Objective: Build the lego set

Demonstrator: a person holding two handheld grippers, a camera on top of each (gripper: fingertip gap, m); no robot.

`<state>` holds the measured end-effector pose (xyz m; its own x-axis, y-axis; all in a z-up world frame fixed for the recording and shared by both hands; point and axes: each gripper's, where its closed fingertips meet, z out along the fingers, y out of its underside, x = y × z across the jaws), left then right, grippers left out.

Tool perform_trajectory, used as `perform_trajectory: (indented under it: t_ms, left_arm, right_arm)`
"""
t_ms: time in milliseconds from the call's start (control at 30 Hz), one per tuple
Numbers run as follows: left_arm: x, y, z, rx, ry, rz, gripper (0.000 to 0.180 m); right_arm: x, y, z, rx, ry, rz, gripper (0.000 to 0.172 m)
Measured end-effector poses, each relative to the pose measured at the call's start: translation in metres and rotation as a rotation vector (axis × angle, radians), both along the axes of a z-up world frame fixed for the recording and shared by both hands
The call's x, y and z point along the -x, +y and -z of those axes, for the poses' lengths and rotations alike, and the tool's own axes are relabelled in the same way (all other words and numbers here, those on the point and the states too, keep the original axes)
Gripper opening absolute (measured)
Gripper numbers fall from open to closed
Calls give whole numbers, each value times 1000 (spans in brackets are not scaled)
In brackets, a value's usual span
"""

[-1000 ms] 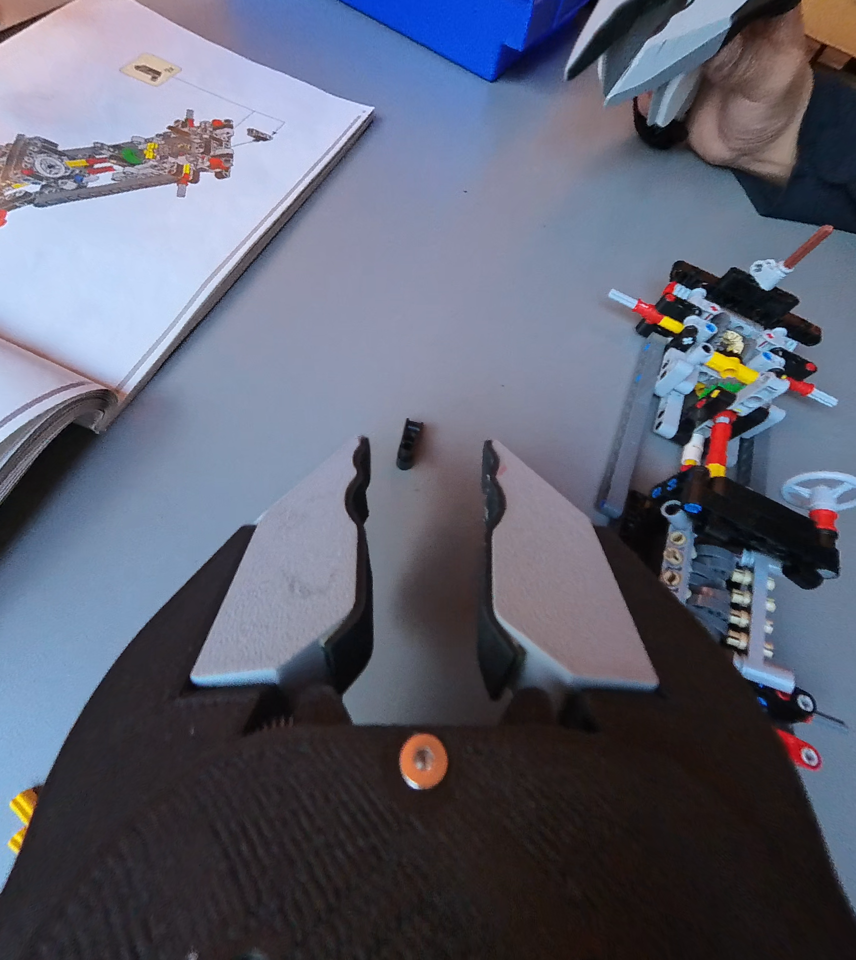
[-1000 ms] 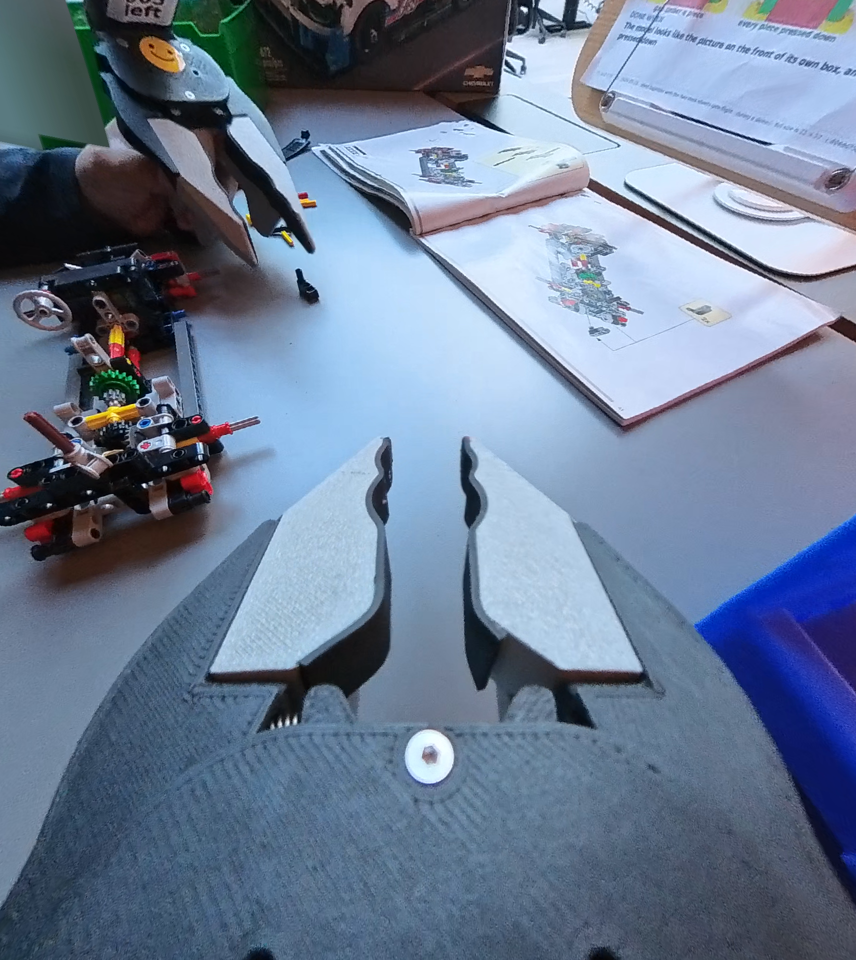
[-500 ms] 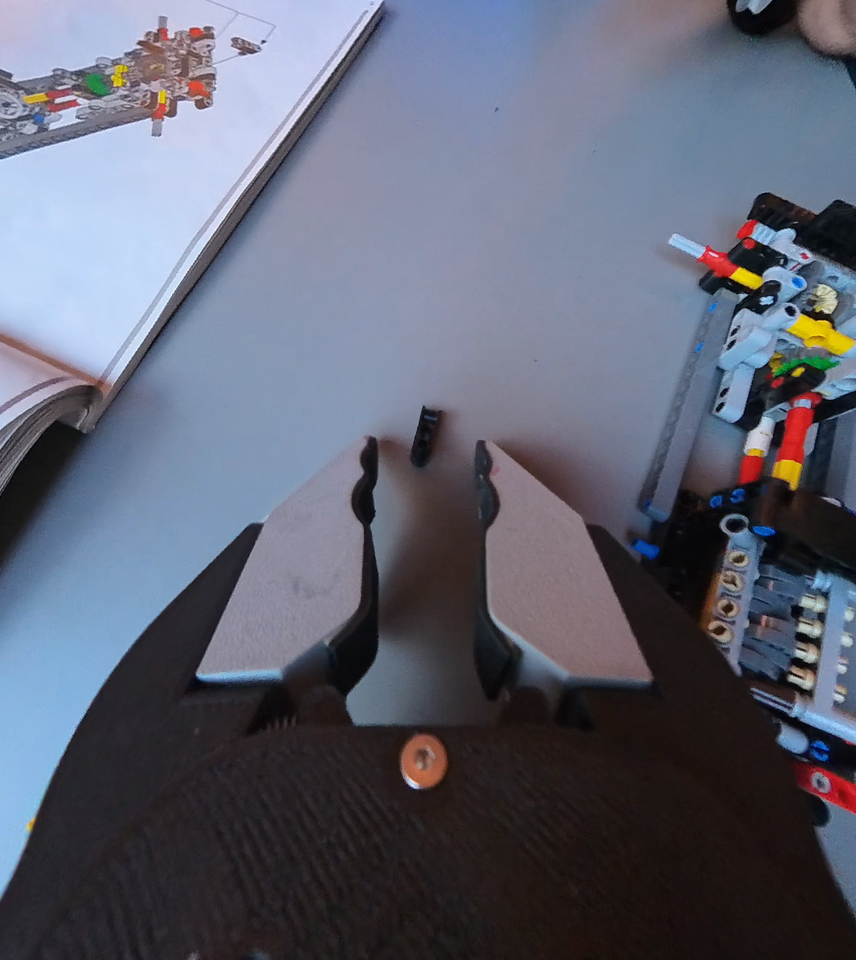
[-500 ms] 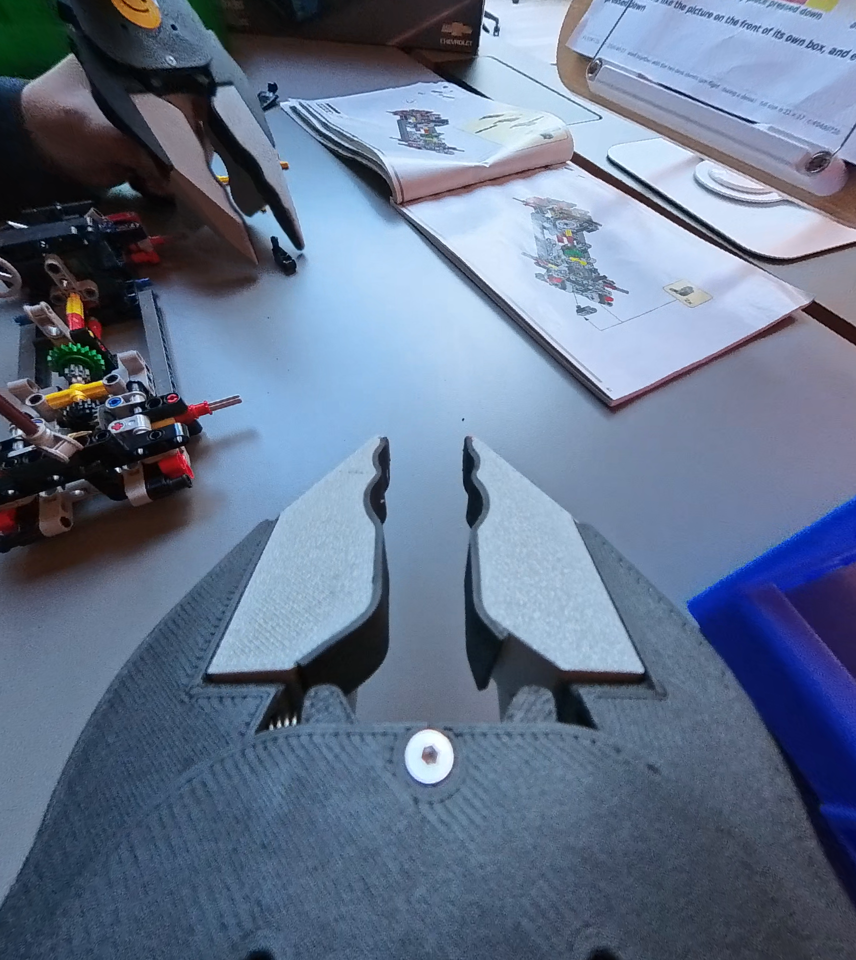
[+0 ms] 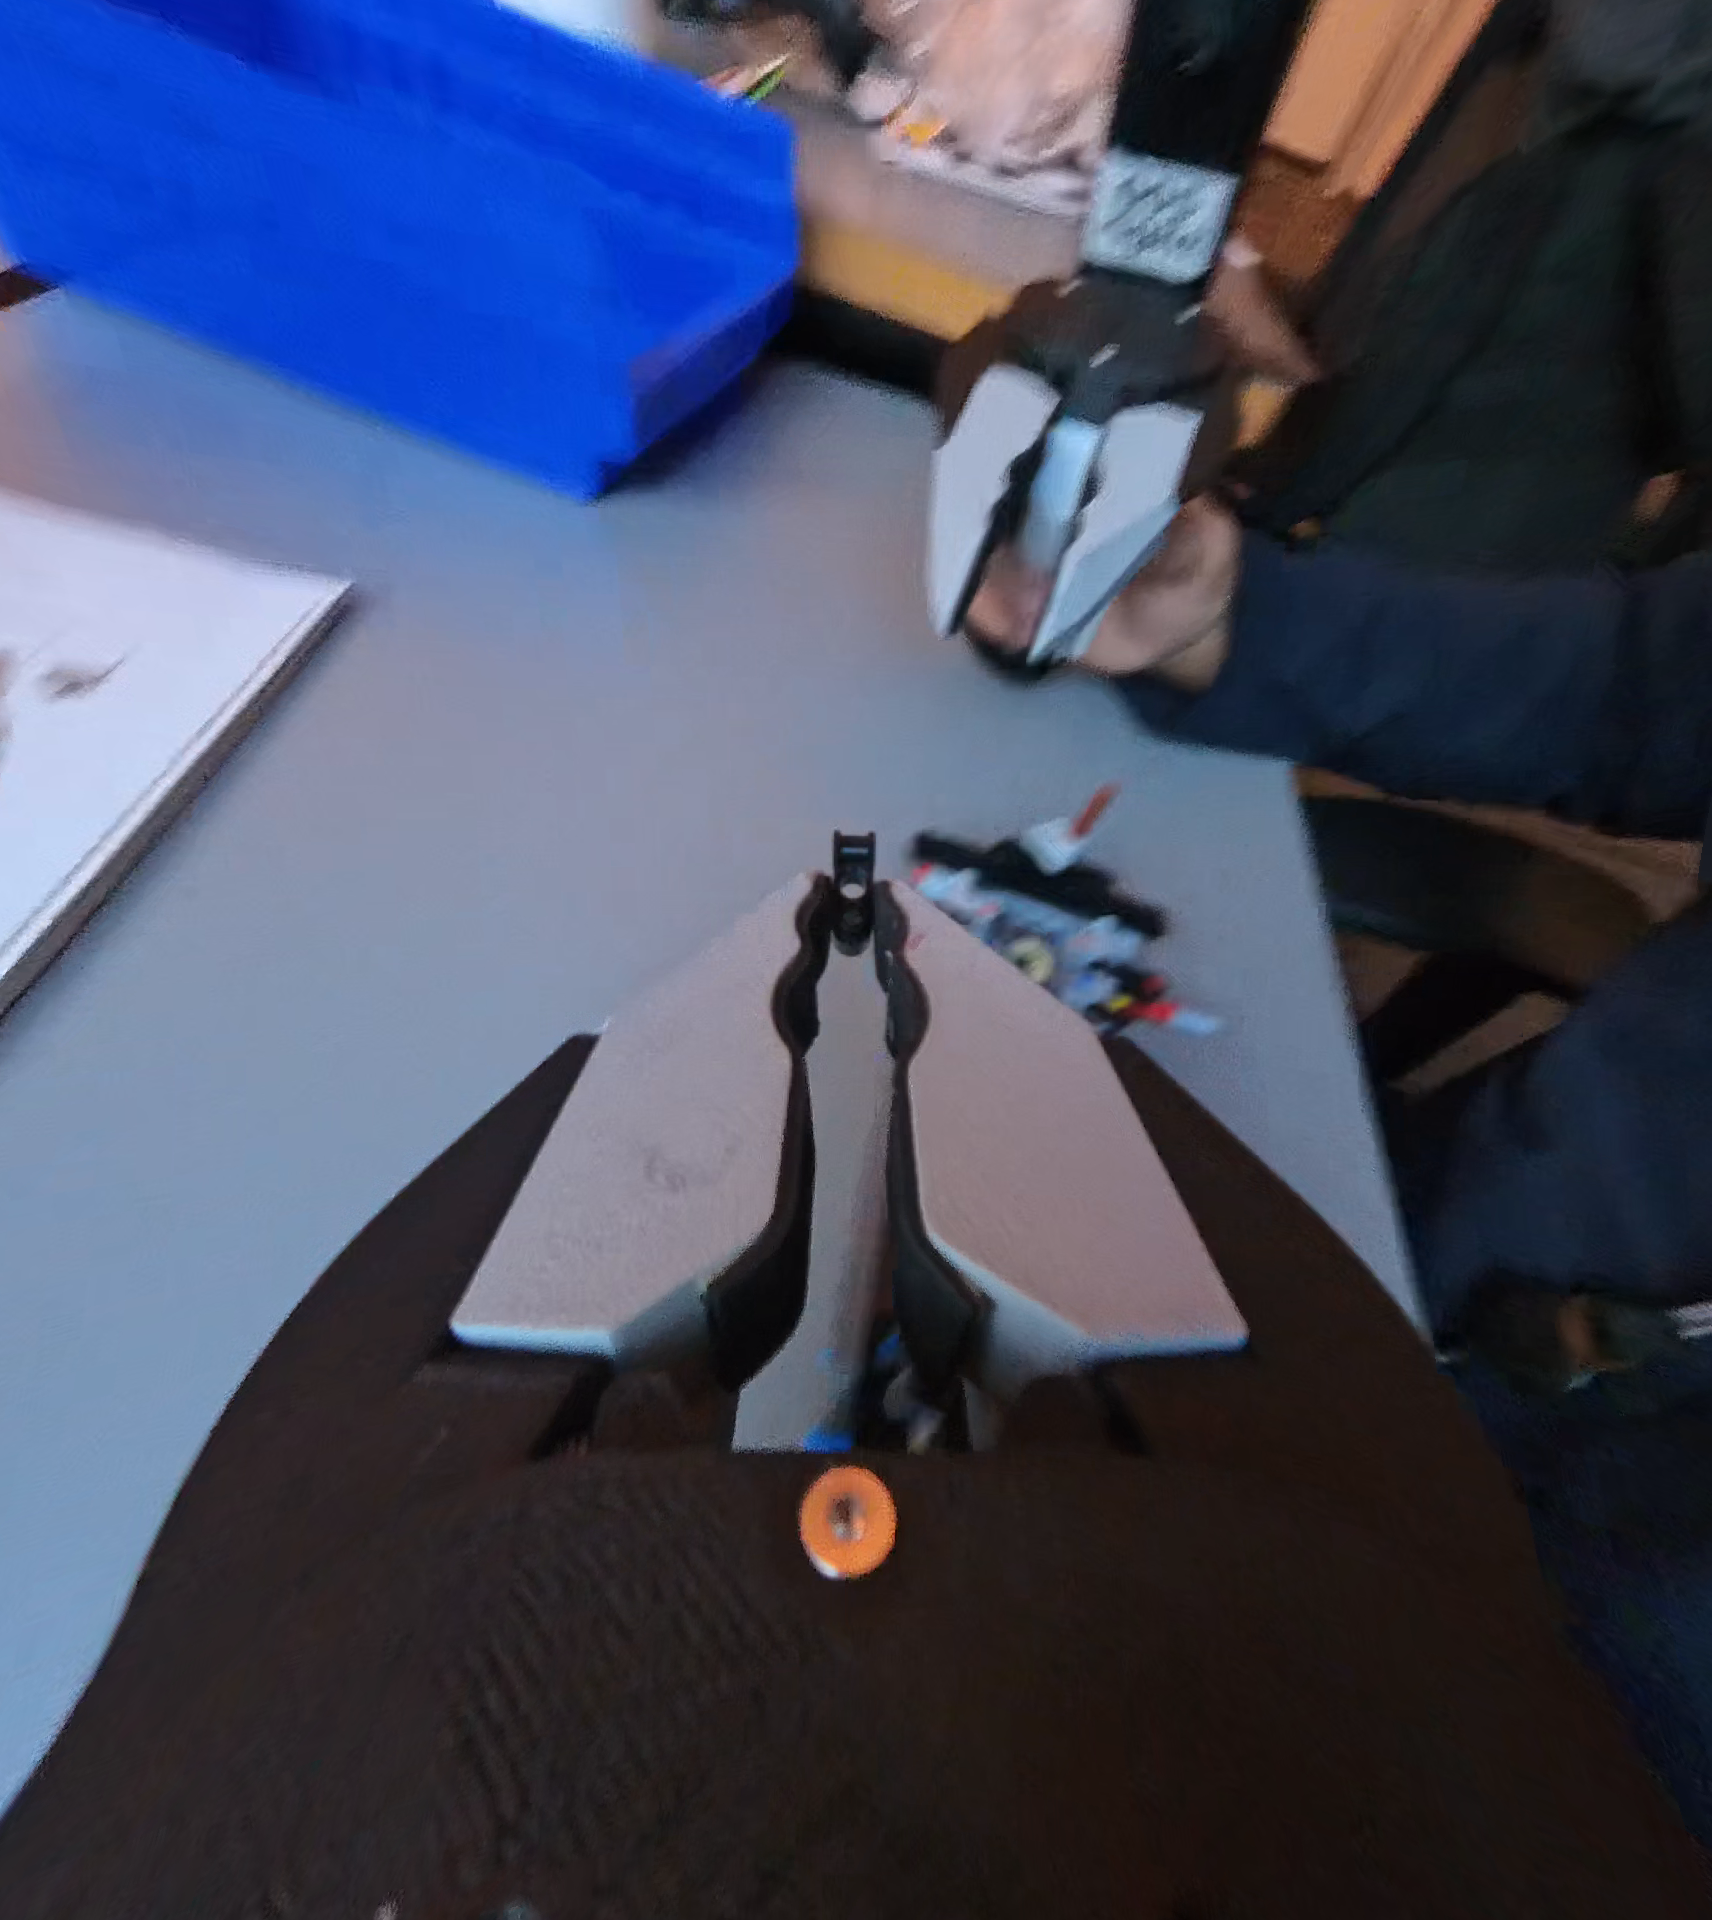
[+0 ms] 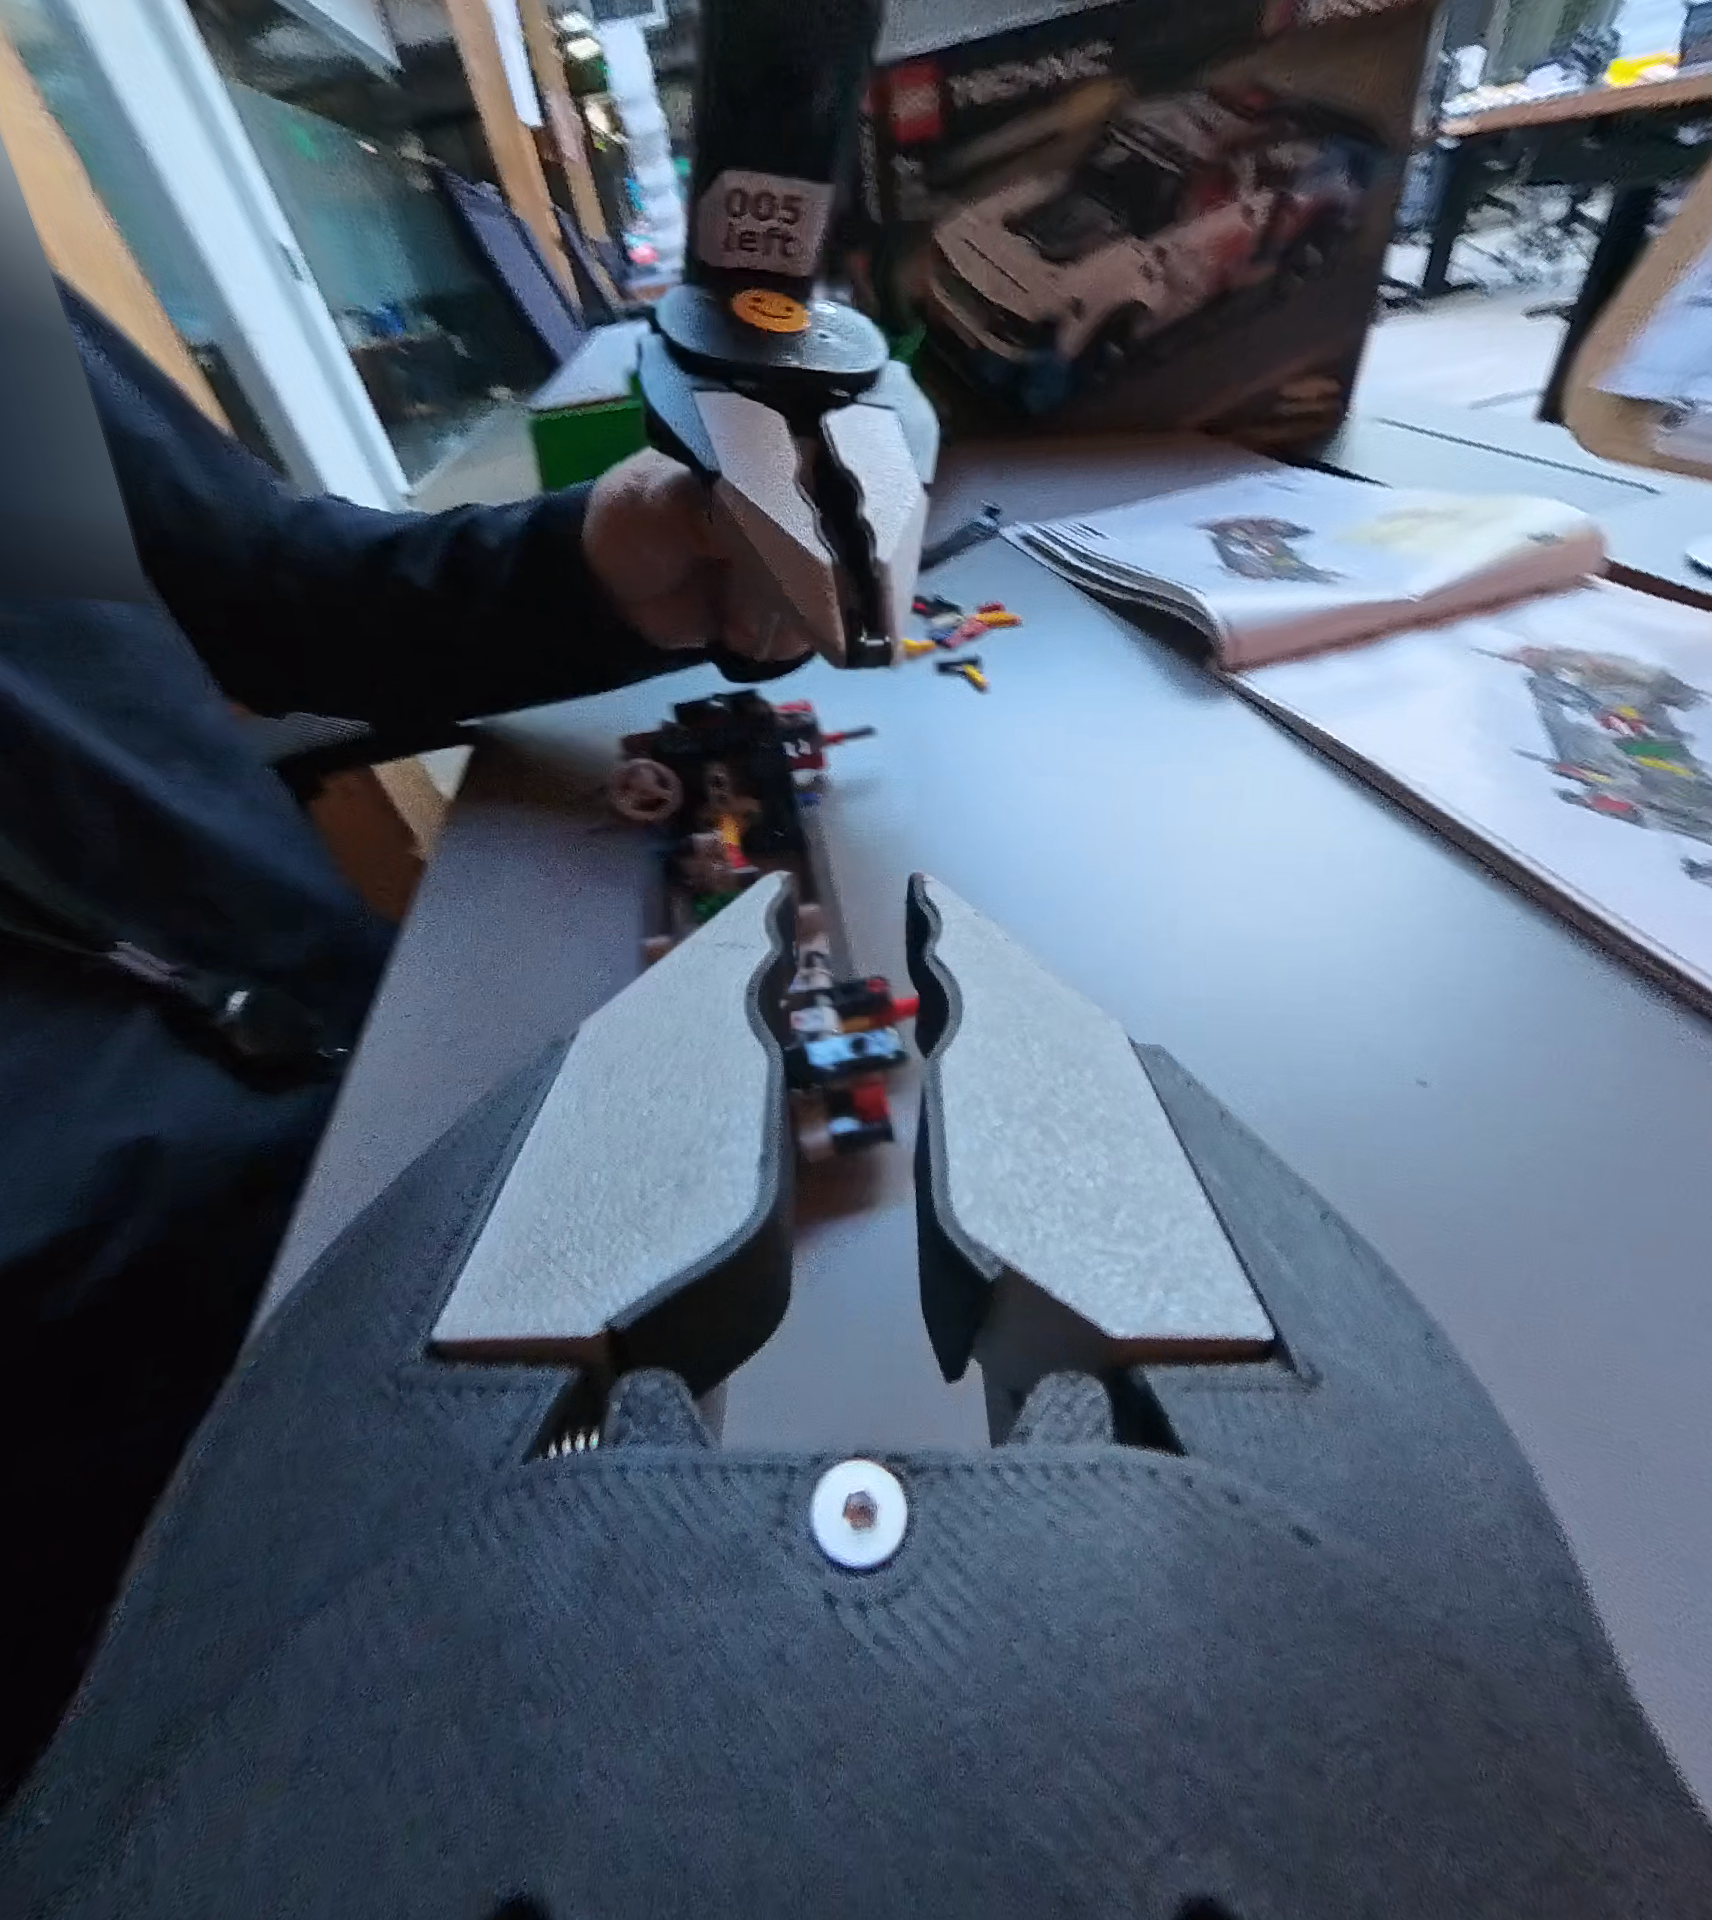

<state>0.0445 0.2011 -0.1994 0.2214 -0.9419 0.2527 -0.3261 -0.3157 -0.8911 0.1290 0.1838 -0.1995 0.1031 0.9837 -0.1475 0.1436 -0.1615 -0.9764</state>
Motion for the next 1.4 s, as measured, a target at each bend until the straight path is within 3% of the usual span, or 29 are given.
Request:
perform_trajectory:
  t_ms: [100, 267, 467, 800, 900, 1067, 1400]
  left_arm:
    - [-35, -34, -23, -35, -16, 110, 5]
    - [-65, -51, -41, -126, -6, 120, 5]
    - [-83, -54, -49, -155, -27, 77, 5]
    - [-98, -42, -55, -60, -75, 38, 5]
    - [-109, -42, -52, -39, -53, 52, 5]
    - [-127, -47, -42, -28, -10, 83, 5]
    - [-149, -49, -26, 13, 15, 61, 5]
  right_arm:
    - [-1, -20, -12, -23, 46, -46, 16]
    - [-23, -27, -30, -56, 120, -18, 15]
    - [-48, -16, -39, -68, 128, 118, 15]
    - [-100, 5, -32, 179, 241, 281, 15]
    - [-103, 3, -34, 266, 295, 231, 15]
    - [-100, -2, -39, 230, 311, 215, 17]
    - [-69, -33, -40, 176, 264, 19, 20]
